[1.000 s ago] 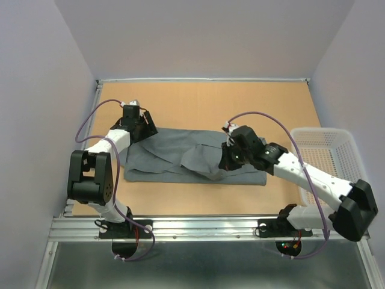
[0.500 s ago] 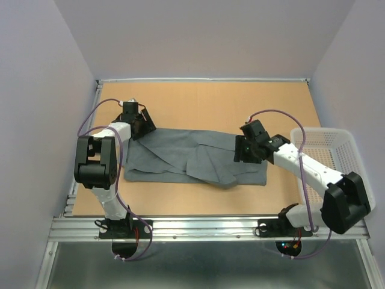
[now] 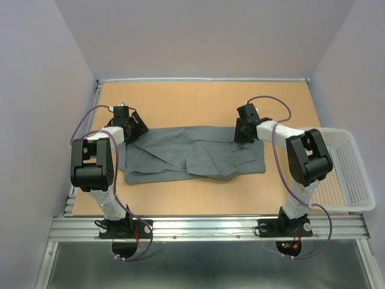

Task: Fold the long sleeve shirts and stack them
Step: Fold the shirt

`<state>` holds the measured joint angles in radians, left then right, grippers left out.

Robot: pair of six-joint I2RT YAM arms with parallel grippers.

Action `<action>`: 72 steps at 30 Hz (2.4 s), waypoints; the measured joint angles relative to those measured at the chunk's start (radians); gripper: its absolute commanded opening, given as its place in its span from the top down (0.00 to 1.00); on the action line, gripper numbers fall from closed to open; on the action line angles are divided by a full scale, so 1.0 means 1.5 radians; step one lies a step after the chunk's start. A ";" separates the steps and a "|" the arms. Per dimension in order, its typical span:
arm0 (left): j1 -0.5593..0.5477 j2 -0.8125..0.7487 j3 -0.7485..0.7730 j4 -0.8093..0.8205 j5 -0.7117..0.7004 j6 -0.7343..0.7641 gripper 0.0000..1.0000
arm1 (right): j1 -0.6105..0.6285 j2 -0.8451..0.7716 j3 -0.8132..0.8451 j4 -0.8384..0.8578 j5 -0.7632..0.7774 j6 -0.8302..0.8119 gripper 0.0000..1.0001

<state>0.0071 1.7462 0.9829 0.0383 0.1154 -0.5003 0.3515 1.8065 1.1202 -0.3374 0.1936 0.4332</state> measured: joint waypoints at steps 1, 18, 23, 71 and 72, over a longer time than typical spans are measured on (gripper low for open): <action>0.008 -0.006 -0.007 0.000 0.000 -0.002 0.25 | -0.002 0.016 0.017 0.010 0.001 -0.005 0.56; 0.024 -0.217 -0.017 -0.074 -0.023 0.082 0.23 | 0.148 -0.246 -0.033 -0.028 -0.042 -0.281 0.24; 0.000 -0.269 -0.007 -0.082 -0.047 0.125 0.23 | 0.282 -0.269 -0.053 -0.099 -0.059 -0.360 0.25; -0.109 -0.108 0.025 -0.115 -0.100 0.188 0.23 | 0.375 -0.184 0.177 -0.538 -0.319 -0.442 0.99; -0.109 -0.096 0.033 -0.113 -0.100 0.188 0.23 | 0.379 -0.185 0.177 -0.544 -0.328 -0.441 0.99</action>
<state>-0.1558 1.6028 1.0317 -0.1314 -0.0345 -0.2188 0.9203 1.5291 1.3861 -1.1542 -0.2981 -0.2283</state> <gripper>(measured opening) 0.768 0.038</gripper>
